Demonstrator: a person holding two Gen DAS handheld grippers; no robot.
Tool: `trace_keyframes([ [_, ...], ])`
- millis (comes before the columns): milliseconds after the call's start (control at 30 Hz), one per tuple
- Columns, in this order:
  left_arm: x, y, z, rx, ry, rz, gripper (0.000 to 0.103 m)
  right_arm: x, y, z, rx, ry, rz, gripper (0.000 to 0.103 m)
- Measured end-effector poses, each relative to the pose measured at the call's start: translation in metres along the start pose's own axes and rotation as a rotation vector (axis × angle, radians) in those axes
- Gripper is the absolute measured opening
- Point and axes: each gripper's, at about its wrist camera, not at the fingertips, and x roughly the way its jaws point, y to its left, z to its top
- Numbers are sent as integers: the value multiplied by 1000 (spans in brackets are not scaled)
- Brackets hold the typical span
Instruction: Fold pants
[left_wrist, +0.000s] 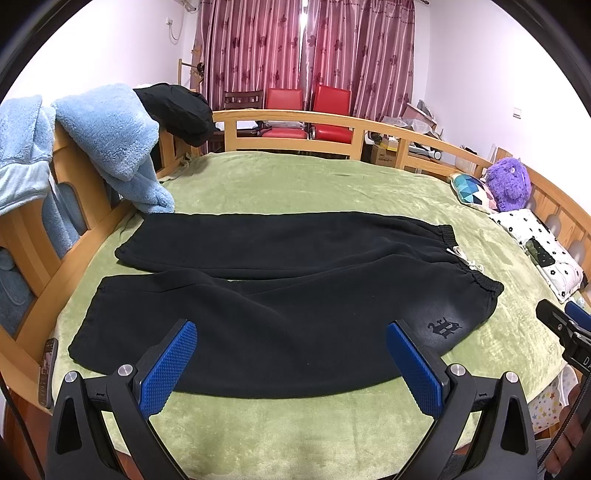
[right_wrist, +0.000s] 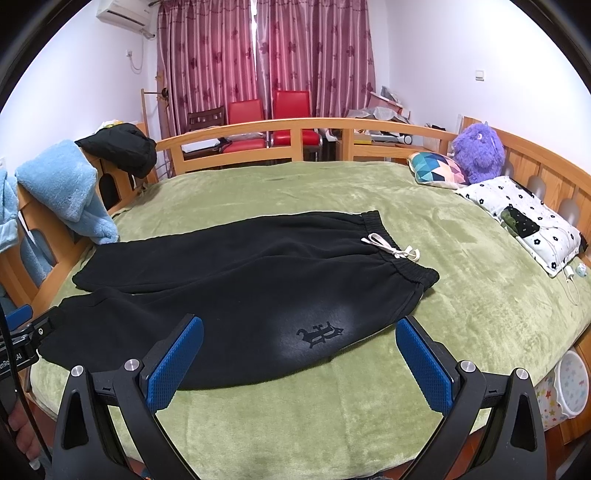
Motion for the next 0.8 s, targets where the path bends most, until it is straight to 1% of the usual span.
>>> trace_keyframes([
  [667,0,0,0,-2,0,0,103,-1,0,-1,0,1,-2,102],
  [800,0,-1,0,-2,1,-10,103,-4,-2,-1,4,-7,4,102],
])
